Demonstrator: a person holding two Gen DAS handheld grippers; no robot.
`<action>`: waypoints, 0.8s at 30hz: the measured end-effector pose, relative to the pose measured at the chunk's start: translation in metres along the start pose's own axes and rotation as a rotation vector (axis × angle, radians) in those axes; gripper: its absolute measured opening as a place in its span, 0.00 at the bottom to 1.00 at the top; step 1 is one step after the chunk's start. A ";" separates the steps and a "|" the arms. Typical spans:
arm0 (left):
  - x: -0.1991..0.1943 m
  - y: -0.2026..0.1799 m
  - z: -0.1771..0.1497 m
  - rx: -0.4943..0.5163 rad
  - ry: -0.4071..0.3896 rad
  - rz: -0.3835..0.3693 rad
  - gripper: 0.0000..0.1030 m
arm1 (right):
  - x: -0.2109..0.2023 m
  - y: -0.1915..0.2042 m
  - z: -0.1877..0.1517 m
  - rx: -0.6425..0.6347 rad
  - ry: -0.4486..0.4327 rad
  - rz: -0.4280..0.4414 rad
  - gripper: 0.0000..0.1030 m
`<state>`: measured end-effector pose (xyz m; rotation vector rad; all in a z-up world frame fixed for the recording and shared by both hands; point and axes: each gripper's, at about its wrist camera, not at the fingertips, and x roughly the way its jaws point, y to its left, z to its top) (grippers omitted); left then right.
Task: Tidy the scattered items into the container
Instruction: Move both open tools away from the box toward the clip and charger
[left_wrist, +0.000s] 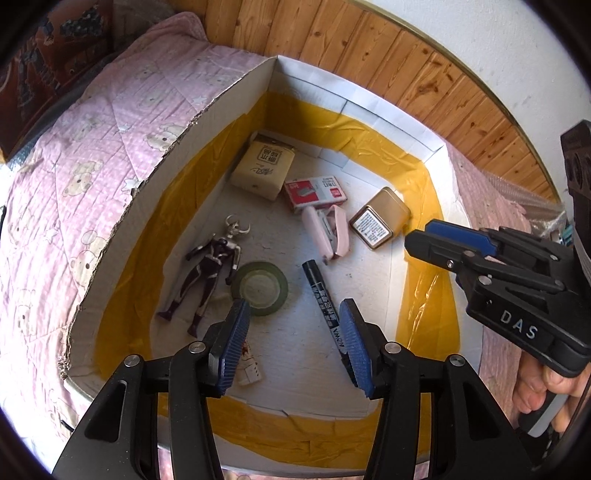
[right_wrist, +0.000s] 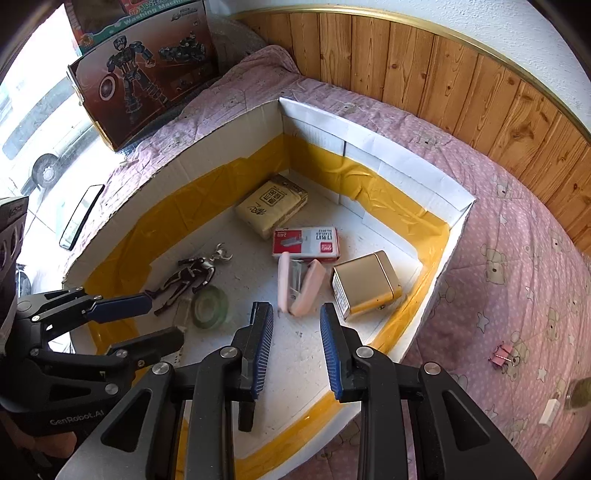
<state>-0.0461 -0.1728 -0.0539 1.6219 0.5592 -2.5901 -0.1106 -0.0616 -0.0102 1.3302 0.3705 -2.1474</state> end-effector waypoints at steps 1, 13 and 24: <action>0.000 0.000 0.000 -0.002 -0.002 -0.003 0.52 | -0.002 0.001 -0.001 0.001 -0.001 0.003 0.27; -0.019 -0.004 -0.003 0.023 -0.090 0.006 0.53 | -0.029 0.002 -0.029 0.067 -0.018 0.071 0.27; -0.064 -0.027 -0.019 0.057 -0.225 0.031 0.53 | -0.090 -0.006 -0.071 0.160 -0.224 0.192 0.27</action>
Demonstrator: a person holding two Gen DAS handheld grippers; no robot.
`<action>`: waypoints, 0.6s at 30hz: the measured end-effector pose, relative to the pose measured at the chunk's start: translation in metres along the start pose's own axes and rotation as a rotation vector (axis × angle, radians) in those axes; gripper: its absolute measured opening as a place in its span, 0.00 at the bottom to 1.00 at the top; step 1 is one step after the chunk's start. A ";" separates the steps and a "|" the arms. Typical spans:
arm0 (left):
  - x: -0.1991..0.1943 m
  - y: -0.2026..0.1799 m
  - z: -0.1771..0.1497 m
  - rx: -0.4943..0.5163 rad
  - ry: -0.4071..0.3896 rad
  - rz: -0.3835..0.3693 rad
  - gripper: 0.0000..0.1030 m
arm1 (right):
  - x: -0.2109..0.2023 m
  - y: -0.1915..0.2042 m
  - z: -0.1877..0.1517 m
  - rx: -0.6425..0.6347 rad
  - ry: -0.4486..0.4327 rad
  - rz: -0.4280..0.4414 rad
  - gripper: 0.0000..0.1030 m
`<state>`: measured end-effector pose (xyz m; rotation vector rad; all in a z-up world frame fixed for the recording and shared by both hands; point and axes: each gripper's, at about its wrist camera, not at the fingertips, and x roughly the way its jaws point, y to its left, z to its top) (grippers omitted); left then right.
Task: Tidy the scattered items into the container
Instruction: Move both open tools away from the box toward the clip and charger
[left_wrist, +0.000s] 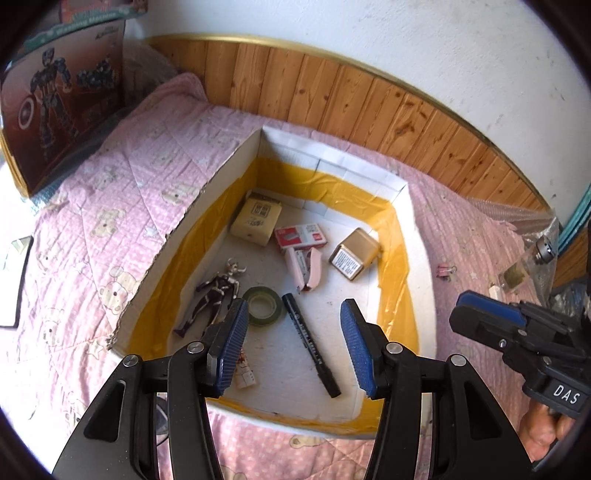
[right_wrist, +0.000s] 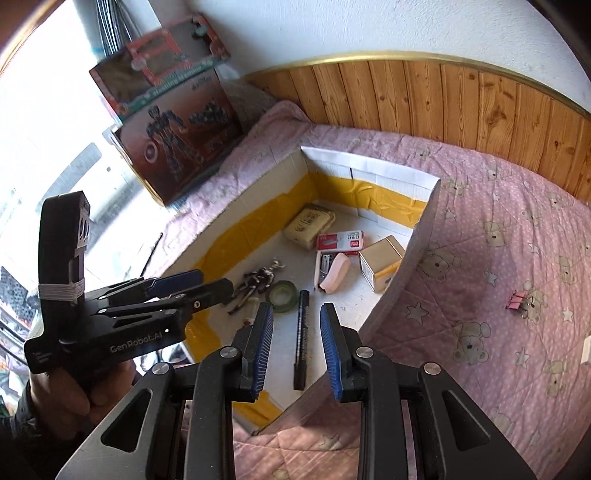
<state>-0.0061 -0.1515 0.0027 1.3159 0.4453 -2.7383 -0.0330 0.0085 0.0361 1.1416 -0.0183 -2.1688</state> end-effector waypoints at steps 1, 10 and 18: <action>-0.005 -0.004 -0.001 0.005 -0.012 0.001 0.53 | -0.005 -0.002 -0.004 0.011 -0.016 0.004 0.27; -0.036 -0.074 -0.015 0.110 -0.030 -0.128 0.53 | -0.071 -0.055 -0.053 0.210 -0.229 -0.006 0.27; -0.011 -0.158 -0.020 0.178 0.061 -0.250 0.53 | -0.095 -0.147 -0.089 0.401 -0.244 -0.159 0.28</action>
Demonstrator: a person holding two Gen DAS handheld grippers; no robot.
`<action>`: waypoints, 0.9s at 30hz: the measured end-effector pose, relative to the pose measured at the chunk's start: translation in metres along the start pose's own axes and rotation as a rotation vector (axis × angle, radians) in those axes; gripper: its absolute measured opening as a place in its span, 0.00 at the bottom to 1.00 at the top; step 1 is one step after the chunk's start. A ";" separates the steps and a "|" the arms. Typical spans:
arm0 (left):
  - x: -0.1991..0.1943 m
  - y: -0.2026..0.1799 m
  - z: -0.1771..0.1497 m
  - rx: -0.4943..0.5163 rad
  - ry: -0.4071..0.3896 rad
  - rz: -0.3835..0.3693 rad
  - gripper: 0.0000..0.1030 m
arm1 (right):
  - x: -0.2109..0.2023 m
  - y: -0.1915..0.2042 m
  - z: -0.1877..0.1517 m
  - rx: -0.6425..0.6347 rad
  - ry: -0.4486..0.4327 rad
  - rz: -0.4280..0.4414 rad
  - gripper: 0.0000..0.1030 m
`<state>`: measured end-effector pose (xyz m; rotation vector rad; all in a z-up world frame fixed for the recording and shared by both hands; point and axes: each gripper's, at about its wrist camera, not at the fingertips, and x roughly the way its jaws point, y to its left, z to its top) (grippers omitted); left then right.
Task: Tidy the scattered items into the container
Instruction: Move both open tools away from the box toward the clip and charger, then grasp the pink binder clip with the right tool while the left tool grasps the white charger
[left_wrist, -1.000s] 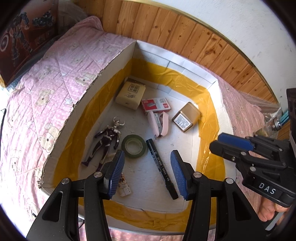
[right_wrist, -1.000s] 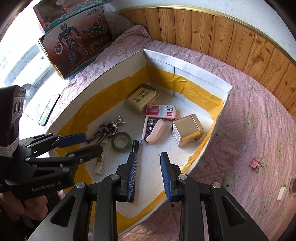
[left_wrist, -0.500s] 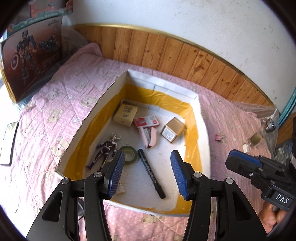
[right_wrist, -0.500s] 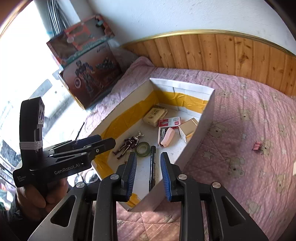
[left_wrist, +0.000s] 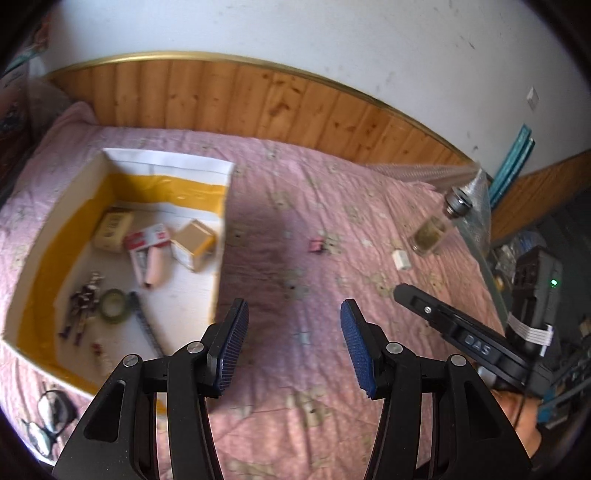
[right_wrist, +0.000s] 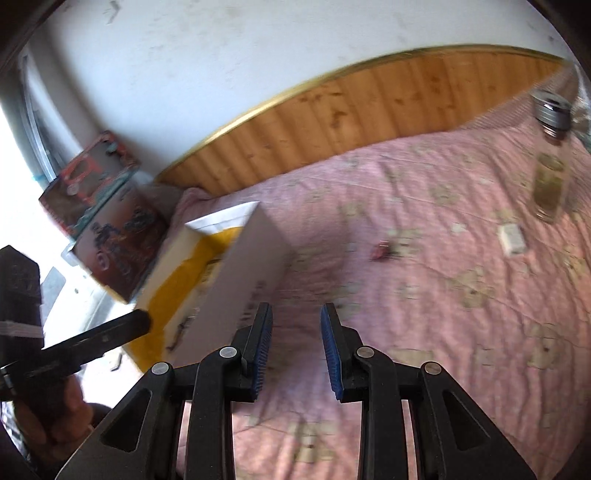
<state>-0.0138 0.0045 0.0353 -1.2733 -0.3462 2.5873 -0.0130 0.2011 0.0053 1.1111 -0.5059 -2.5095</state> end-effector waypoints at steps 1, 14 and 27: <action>0.008 -0.006 0.002 0.002 0.009 -0.005 0.53 | 0.002 -0.010 0.003 0.006 0.001 -0.016 0.28; 0.086 -0.016 0.011 -0.088 0.090 0.010 0.53 | 0.110 -0.056 0.042 -0.244 0.155 -0.089 0.48; 0.119 -0.013 0.009 -0.122 0.140 -0.012 0.53 | 0.212 -0.057 0.062 -0.644 0.269 -0.089 0.34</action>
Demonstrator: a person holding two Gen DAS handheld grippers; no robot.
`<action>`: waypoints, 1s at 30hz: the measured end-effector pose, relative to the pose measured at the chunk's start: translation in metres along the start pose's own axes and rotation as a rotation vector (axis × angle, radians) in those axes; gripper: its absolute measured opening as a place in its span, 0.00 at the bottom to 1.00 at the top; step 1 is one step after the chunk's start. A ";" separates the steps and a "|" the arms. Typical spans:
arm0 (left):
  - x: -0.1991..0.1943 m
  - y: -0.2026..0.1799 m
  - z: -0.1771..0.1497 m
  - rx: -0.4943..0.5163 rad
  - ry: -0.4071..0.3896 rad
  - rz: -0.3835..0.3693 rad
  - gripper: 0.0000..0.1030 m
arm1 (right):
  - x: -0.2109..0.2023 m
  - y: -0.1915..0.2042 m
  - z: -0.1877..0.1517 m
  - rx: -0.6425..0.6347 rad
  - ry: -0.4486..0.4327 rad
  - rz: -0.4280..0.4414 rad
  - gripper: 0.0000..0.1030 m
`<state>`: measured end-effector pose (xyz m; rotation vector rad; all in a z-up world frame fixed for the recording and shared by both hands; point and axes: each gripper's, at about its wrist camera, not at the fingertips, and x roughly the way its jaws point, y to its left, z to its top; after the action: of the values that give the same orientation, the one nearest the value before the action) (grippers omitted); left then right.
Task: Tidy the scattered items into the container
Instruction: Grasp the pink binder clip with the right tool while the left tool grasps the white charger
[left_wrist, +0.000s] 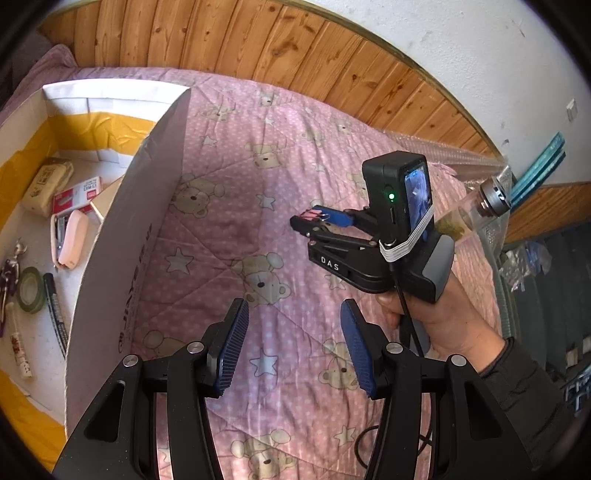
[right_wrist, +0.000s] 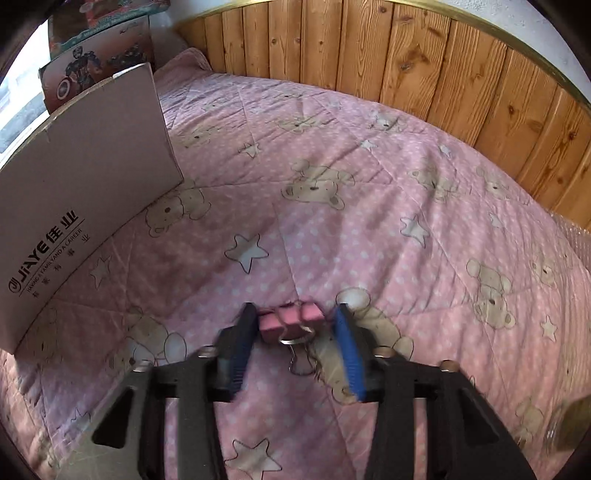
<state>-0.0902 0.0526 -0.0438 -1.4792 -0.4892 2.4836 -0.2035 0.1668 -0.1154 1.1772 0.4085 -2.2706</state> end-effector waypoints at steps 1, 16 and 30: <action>0.001 -0.001 0.002 0.003 0.000 -0.001 0.53 | -0.002 -0.002 -0.001 0.013 -0.005 0.011 0.34; 0.085 -0.134 0.030 0.197 0.102 -0.106 0.55 | -0.155 -0.072 -0.149 0.473 0.125 -0.032 0.33; 0.220 -0.223 0.035 0.389 0.128 0.055 0.30 | -0.227 -0.121 -0.202 0.764 -0.028 -0.138 0.33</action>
<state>-0.2236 0.3275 -0.1208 -1.4885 0.0575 2.3298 -0.0366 0.4380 -0.0424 1.4891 -0.4557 -2.6495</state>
